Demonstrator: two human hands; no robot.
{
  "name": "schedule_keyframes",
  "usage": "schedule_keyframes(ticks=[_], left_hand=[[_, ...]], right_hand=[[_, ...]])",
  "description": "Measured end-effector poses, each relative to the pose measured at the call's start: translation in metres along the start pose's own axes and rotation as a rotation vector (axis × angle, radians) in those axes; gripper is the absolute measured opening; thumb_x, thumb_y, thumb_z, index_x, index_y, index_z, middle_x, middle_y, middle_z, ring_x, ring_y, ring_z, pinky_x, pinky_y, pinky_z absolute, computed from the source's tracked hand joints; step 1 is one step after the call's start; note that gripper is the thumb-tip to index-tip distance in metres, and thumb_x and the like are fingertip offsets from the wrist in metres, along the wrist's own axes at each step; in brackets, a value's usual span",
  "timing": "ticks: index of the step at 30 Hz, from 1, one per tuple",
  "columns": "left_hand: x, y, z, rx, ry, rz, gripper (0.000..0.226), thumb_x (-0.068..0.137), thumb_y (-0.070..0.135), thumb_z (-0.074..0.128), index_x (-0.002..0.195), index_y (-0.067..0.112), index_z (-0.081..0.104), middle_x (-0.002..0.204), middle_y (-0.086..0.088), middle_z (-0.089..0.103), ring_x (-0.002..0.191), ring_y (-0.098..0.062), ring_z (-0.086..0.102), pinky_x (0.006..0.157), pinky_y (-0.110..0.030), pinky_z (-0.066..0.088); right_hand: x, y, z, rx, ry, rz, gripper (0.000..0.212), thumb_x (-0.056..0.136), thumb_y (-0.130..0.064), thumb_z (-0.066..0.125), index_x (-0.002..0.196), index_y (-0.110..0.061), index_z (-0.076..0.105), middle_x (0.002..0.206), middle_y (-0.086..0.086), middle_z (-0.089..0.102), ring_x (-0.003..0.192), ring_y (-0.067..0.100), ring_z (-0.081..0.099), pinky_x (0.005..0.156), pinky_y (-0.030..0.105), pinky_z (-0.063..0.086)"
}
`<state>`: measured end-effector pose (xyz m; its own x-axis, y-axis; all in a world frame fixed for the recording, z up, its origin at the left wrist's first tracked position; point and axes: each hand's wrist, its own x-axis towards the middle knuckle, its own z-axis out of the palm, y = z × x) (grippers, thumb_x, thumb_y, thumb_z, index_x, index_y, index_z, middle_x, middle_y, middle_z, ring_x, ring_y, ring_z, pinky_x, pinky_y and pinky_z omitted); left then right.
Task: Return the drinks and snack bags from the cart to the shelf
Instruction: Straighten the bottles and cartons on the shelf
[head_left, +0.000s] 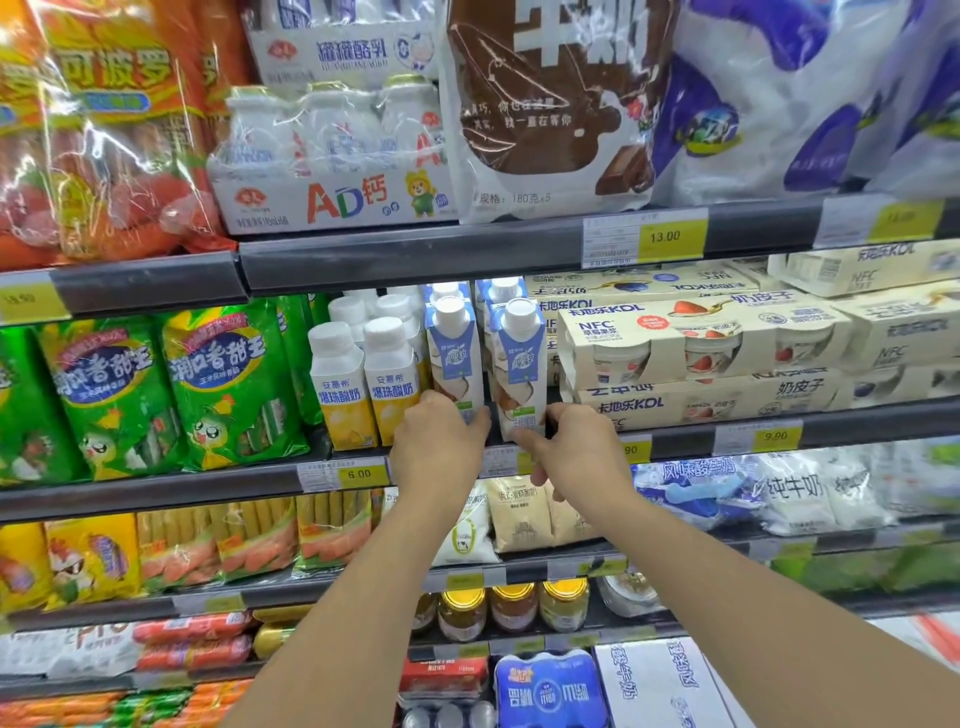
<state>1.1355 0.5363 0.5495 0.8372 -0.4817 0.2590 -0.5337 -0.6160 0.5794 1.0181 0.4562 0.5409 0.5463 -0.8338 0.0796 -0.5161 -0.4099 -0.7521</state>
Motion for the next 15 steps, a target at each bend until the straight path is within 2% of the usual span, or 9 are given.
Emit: schedule_keyframes(ticks=[4, 8, 15], left_hand=[[-0.0012, -0.0016, -0.0019, -0.034, 0.002, 0.005, 0.041, 0.087, 0.047, 0.064, 0.101, 0.009, 0.059, 0.092, -0.006, 0.067, 0.075, -0.025, 0.057, 0.062, -0.032, 0.048], [-0.0017, -0.0048, -0.0012, -0.075, -0.005, 0.026, 0.040, 0.085, 0.046, 0.065, 0.100, 0.009, 0.060, 0.091, -0.005, 0.069, 0.077, -0.024, 0.061, 0.065, -0.033, 0.054], [-0.0019, -0.0064, 0.0000, -0.072, 0.000, 0.035, 0.039, 0.086, 0.046, 0.064, 0.099, 0.010, 0.060, 0.090, -0.003, 0.068, 0.075, -0.021, 0.060, 0.064, -0.031, 0.053]], right_hand=[[0.0032, -0.0027, 0.0008, -0.014, 0.014, -0.001, 0.025, 0.089, -0.045, 0.064, 0.082, -0.021, 0.068, 0.053, -0.001, 0.069, 0.037, 0.013, 0.060, 0.056, 0.041, 0.061], [0.0058, -0.0051, 0.0020, -0.039, 0.018, -0.001, 0.026, 0.089, -0.046, 0.064, 0.082, -0.022, 0.067, 0.050, -0.002, 0.069, 0.037, 0.013, 0.061, 0.055, 0.041, 0.061], [0.0074, -0.0084, 0.0014, -0.047, 0.011, 0.015, 0.026, 0.088, -0.047, 0.065, 0.082, -0.022, 0.067, 0.050, 0.000, 0.069, 0.041, 0.017, 0.064, 0.055, 0.042, 0.061]])
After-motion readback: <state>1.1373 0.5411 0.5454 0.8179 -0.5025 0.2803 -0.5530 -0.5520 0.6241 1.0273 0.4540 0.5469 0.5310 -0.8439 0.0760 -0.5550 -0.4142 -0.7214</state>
